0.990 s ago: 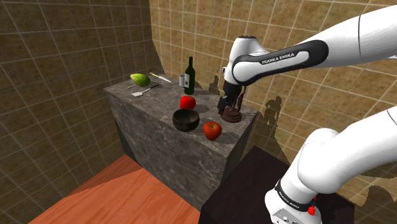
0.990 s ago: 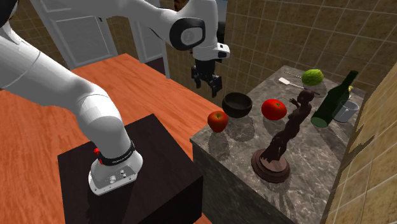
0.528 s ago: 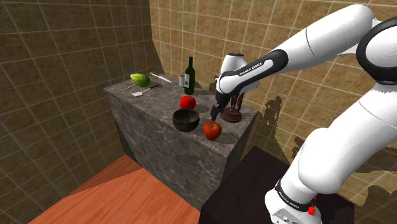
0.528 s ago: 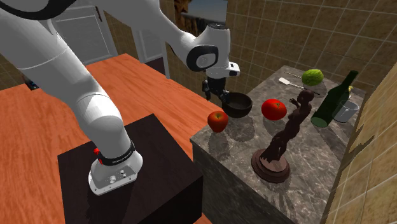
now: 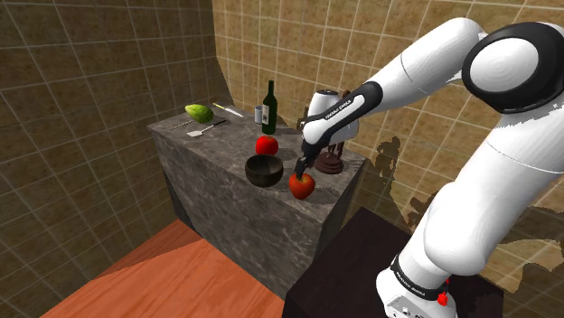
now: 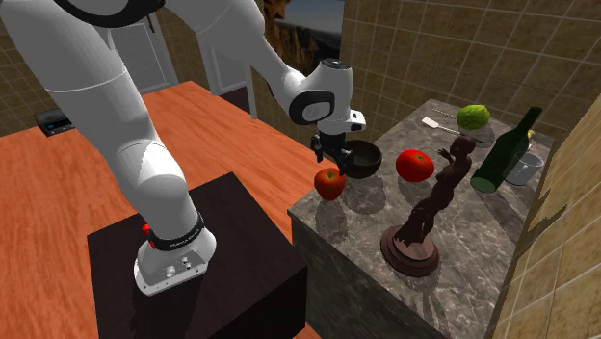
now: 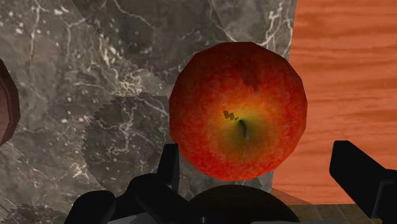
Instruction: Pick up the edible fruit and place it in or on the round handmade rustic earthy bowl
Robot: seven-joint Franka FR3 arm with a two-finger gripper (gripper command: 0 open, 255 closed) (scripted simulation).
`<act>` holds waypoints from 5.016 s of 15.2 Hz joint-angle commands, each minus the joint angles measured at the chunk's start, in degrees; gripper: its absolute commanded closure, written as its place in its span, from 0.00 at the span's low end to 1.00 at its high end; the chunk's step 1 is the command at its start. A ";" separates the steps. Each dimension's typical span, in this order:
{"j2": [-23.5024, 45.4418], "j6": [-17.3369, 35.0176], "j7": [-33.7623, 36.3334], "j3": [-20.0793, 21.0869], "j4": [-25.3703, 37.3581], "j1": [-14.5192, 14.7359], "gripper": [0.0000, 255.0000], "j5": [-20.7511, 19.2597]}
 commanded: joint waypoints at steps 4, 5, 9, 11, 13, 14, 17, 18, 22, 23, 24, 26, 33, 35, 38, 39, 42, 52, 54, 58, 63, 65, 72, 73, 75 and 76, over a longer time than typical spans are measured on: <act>1.98 2.42 -0.88 -0.01 -0.49 0.10 0.00 1.12; 1.98 2.42 -0.88 -0.01 -0.49 0.10 0.00 1.12; 1.98 2.41 -0.88 -0.01 -0.49 0.10 0.00 1.11; 1.98 2.41 -0.88 -0.01 -0.49 0.10 1.00 1.11; 1.98 2.41 -0.88 -0.01 -0.49 0.10 1.00 1.11; 1.98 2.41 -0.88 -0.01 -0.49 0.10 1.00 1.11; 1.98 2.41 -0.88 -0.01 -0.49 0.10 1.00 1.11; 1.98 2.41 -0.88 0.00 -0.49 0.10 1.00 1.12; -0.16 -0.09 0.06 -0.04 -0.03 0.00 1.00 -0.10; -0.85 -0.94 0.34 -0.03 0.15 -0.04 1.00 -0.46; -1.52 -1.78 0.61 -0.01 0.35 -0.08 1.00 -0.80; -2.82 -3.47 1.09 0.05 0.79 -0.17 1.00 -1.41; -6.93 -9.41 2.41 0.37 2.75 -0.47 1.00 -3.01; -7.96 -11.10 2.70 0.48 3.43 -0.54 1.00 -3.34; -9.41 -13.62 3.08 0.66 4.54 -0.63 1.00 -3.76; -9.86 -14.45 3.19 0.72 4.93 -0.65 1.00 -3.87; -11.12 -16.95 3.49 0.90 6.20 -0.72 1.00 -4.18; -14.27 -24.73 4.19 1.46 10.89 -0.82 1.00 -4.76; -10.53 -26.04 4.52 1.76 15.87 -0.08 1.00 -3.75; -2.99 -29.28 5.06 2.27 26.49 1.00 1.00 -1.88; 6.95 -34.60 5.64 2.82 41.54 1.63 1.00 0.28; 11.25 -37.20 5.88 3.03 48.36 1.67 1.00 1.12; 17.05 -37.11 6.08 3.38 53.96 1.57 1.00 2.22; 17.13 -36.37 6.04 3.40 53.30 1.58 1.00 2.25; 17.28 -34.89 5.96 3.42 51.97 1.60 1.00 2.32; 17.38 -34.15 5.92 3.44 51.33 1.61 1.00 2.36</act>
